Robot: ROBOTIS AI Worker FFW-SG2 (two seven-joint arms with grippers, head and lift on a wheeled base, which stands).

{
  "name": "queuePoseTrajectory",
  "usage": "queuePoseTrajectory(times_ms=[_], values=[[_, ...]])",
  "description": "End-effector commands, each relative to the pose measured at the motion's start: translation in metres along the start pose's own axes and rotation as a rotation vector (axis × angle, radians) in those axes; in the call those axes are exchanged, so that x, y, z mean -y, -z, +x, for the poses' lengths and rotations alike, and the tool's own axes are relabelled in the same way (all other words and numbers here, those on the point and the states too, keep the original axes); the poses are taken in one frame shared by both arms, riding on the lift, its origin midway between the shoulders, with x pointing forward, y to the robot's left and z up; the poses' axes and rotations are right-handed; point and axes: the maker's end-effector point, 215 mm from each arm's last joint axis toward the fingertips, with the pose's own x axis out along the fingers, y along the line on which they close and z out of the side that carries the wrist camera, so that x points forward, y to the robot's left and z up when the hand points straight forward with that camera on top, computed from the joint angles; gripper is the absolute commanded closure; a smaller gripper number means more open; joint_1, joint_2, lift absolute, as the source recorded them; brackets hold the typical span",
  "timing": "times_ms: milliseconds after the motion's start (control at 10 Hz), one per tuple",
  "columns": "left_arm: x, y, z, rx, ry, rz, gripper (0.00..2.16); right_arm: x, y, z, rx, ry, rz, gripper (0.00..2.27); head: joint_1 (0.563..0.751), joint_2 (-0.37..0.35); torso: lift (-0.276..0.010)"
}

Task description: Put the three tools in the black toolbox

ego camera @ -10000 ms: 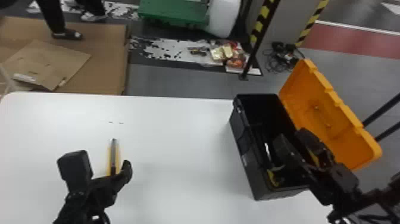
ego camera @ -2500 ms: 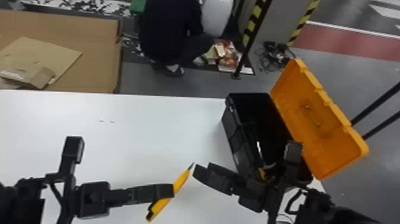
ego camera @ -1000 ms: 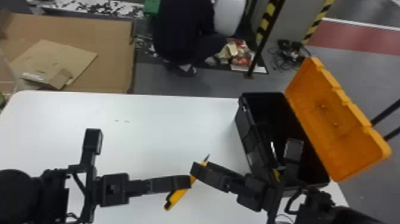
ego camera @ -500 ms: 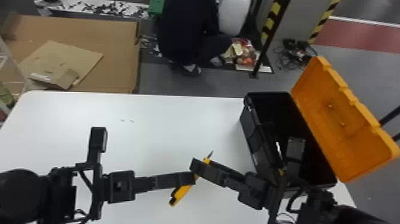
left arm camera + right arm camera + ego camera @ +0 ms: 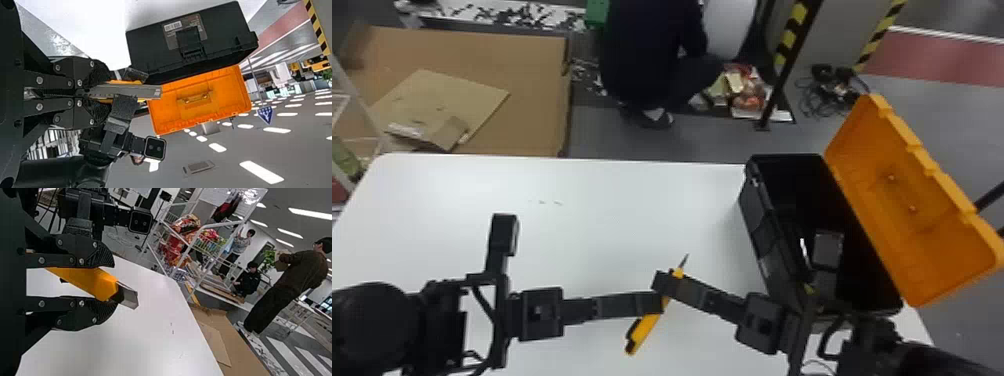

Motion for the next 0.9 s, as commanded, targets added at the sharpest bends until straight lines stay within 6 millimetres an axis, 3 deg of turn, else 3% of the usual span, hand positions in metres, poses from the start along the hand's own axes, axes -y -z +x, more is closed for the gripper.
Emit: queuePoseTrajectory(times_ms=[0,200,300,400,800], values=[[-0.002,-0.0002,-0.0001,0.004,-0.001,-0.002,1.09,0.0,0.0003,-0.0002,0.0,0.0,0.001,1.75,0.695,-0.148,-0.055],[-0.0016,0.0003,0.0,0.01,0.003,0.001,1.08,0.0009,0.0009,-0.0013,0.0,0.002,0.004,1.75,0.695,-0.148,-0.055],[-0.0023,0.0003,-0.0015,0.012,0.002,-0.001,0.75,0.0025,-0.0008,-0.003,0.004,0.005,0.004,1.75,0.695,-0.149,-0.055],[-0.003,-0.0005,-0.0025,0.014,-0.001,0.0,0.75,0.003,-0.0017,-0.0038,0.006,0.006,0.004,1.75,0.695,-0.151,-0.055],[-0.0028,-0.0025,-0.0093,0.034,0.006,-0.008,0.06,0.0052,-0.0074,-0.0086,0.023,0.008,0.008,1.75,0.695,-0.156,-0.055]])
